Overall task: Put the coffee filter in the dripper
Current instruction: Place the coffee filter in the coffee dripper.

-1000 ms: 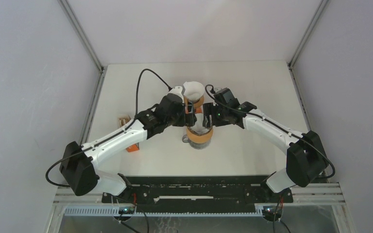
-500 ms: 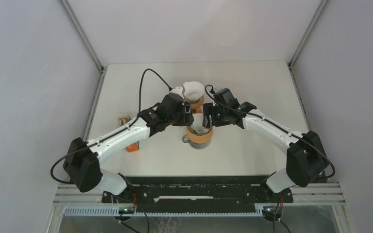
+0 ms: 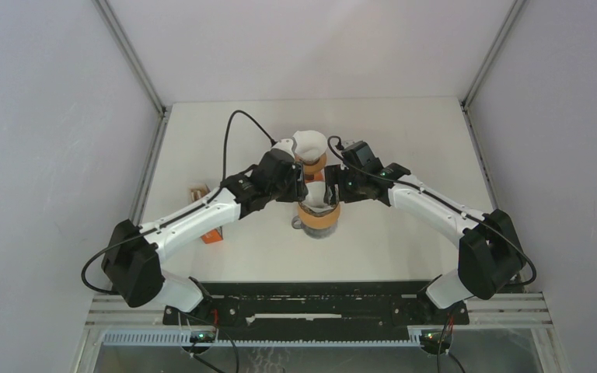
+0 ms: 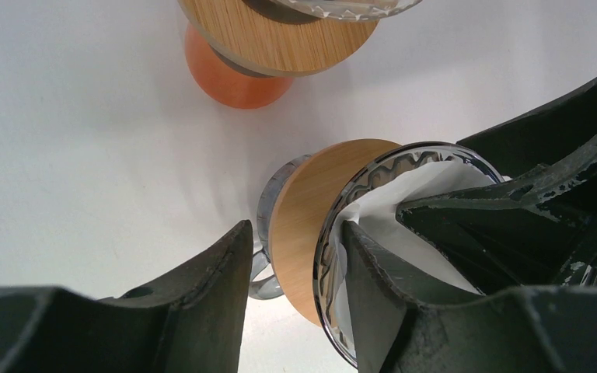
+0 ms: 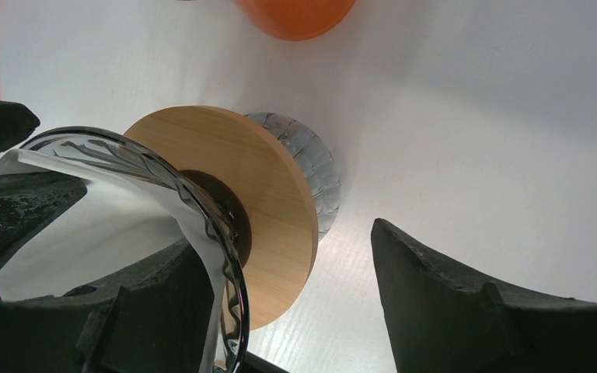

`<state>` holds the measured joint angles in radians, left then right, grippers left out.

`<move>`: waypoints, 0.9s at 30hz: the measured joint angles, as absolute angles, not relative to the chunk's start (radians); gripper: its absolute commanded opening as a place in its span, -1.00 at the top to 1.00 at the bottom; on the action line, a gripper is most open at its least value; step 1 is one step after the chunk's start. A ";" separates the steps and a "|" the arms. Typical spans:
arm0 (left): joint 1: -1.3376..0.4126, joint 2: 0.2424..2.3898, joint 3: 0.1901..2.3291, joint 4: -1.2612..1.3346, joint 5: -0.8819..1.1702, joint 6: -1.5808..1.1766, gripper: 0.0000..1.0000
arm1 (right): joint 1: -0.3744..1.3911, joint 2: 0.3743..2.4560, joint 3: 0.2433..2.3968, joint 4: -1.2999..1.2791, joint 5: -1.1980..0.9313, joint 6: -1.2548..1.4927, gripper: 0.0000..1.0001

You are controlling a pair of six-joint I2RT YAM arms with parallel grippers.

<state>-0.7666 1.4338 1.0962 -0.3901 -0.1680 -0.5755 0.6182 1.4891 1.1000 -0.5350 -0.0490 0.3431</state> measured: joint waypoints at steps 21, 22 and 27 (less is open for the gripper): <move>-0.791 1.433 1.096 -0.421 -0.171 -0.574 -0.19 | 0.618 1.422 1.100 -0.527 -0.087 0.345 -0.58; -0.791 1.433 1.096 -0.422 -0.171 -0.574 -0.19 | 0.618 1.421 1.100 -0.527 -0.089 0.345 -0.59; -0.791 1.432 1.096 -0.422 -0.171 -0.574 -0.21 | 0.616 1.411 1.100 -0.525 -0.098 0.346 -0.59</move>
<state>-0.7910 1.4322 1.0962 -0.4221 -0.1711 -0.5743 0.6159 1.4109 1.1000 -0.5251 -0.0978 0.3462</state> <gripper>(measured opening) 0.600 0.794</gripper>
